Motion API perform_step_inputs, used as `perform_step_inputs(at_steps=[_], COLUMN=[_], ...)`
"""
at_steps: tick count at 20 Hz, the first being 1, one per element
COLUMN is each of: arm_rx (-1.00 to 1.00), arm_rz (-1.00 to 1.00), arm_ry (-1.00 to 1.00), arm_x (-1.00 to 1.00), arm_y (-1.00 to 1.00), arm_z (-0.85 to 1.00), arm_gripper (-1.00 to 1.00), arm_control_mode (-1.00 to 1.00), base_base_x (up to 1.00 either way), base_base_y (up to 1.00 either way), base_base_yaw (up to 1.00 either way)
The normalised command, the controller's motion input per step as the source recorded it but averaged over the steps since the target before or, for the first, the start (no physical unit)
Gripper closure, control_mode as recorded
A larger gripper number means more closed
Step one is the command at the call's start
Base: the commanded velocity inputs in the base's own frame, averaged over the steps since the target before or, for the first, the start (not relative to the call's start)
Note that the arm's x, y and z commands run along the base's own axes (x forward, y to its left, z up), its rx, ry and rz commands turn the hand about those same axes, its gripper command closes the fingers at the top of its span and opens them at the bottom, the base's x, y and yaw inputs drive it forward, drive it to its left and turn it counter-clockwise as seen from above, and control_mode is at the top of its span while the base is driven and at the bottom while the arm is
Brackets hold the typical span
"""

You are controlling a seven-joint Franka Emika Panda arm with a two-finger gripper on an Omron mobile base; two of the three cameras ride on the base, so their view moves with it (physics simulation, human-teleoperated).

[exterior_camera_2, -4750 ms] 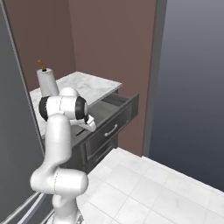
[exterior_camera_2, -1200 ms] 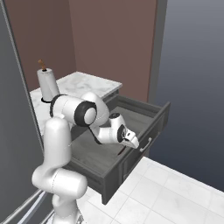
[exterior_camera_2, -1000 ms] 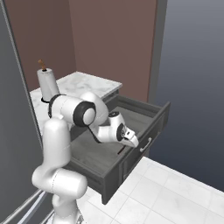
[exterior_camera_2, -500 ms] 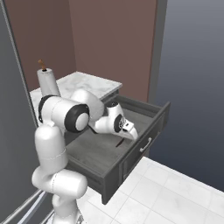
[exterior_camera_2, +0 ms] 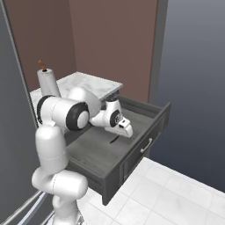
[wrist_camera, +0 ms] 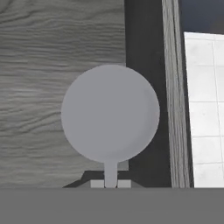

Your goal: Organize the utensils by type. Pick up the wooden spoons from the counter and place them in the open cabinet. Then pick up the metallic utensils from the counter and place them in the open drawer.

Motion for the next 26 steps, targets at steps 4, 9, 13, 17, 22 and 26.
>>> perform_step_inputs(at_steps=[4,9,13,17,22,26], arm_rx=[0.05,0.02,0.0,0.01,0.06,0.08], arm_rz=[0.03,0.04,0.05,0.06,0.06,0.05], arm_ry=[0.1,0.1,0.11,0.08,0.04,0.0], arm_x=[0.25,0.35,0.52,0.55,0.54,0.46], arm_y=[0.36,0.34,0.3,0.27,0.13,0.0], arm_z=[0.0,-0.07,-0.41,-0.5,-0.43,-0.34], arm_gripper=[1.0,1.0,1.0,1.0,1.0,1.0], arm_control_mode=[-1.0,-1.0,-1.0,-1.0,-1.0,-1.0], base_base_x=[0.0,0.0,0.0,0.0,0.0,0.0], base_base_y=[0.0,0.0,0.0,0.0,0.0,0.0], base_base_yaw=[0.0,0.0,0.0,0.0,0.0,0.0])
